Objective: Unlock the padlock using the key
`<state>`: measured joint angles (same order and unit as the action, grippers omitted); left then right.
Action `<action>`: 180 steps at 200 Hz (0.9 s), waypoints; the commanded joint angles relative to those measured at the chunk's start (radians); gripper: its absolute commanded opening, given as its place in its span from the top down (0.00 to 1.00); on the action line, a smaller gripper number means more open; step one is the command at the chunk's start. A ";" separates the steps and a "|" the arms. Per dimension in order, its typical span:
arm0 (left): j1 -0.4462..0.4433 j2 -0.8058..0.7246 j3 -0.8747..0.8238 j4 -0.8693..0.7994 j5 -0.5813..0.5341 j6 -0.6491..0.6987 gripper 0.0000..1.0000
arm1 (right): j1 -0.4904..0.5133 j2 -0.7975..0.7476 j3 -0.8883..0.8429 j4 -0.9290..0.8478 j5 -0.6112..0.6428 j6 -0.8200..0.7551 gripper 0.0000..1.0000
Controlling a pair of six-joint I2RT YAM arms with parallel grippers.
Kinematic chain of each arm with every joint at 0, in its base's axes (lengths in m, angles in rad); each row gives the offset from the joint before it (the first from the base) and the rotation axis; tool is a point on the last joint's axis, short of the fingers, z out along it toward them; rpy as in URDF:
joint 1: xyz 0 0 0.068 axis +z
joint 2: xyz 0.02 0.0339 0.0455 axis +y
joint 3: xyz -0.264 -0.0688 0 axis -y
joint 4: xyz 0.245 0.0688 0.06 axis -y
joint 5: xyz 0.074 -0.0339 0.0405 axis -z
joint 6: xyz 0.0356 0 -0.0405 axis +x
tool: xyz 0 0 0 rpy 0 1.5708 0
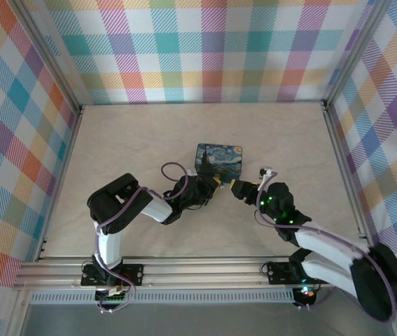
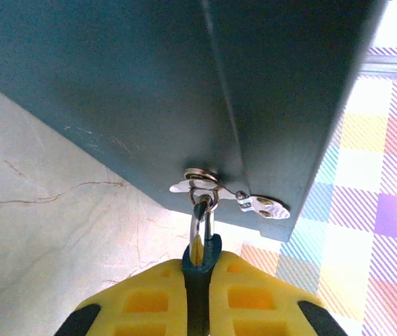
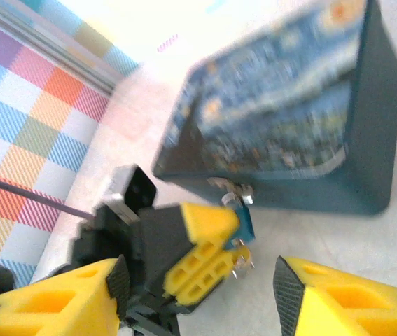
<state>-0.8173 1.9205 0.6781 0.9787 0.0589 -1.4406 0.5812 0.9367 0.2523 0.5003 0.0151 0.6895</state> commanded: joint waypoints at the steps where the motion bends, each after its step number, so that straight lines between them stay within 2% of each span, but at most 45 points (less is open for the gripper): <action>1: -0.008 -0.046 0.019 -0.035 0.013 -0.029 1.00 | -0.002 -0.140 0.025 -0.197 0.054 -0.292 0.33; 31: -0.007 -0.069 0.028 -0.080 0.019 -0.032 1.00 | -0.001 -0.217 0.040 -0.223 -0.006 -0.486 0.30; 66: -0.004 -0.107 0.046 -0.176 0.042 -0.057 1.00 | 0.023 -0.215 0.113 -0.366 -0.067 -0.776 0.29; 89: 0.000 -0.119 0.066 -0.219 0.072 -0.070 1.00 | 0.083 -0.209 0.127 -0.426 -0.005 -0.998 0.29; 128: 0.011 -0.131 0.067 -0.238 0.083 -0.088 1.00 | 0.207 -0.098 0.094 -0.363 0.131 -1.239 0.28; 141: 0.014 -0.137 0.066 -0.242 0.088 -0.090 1.00 | 0.236 -0.040 0.104 -0.346 0.188 -1.295 0.28; 180: 0.018 -0.143 0.071 -0.246 0.096 -0.089 1.00 | 0.256 0.104 0.128 -0.292 0.251 -1.397 0.29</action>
<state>-0.8082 1.8191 0.7235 0.7235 0.1318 -1.5227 0.8295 0.9817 0.3553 0.1425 0.1902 -0.5751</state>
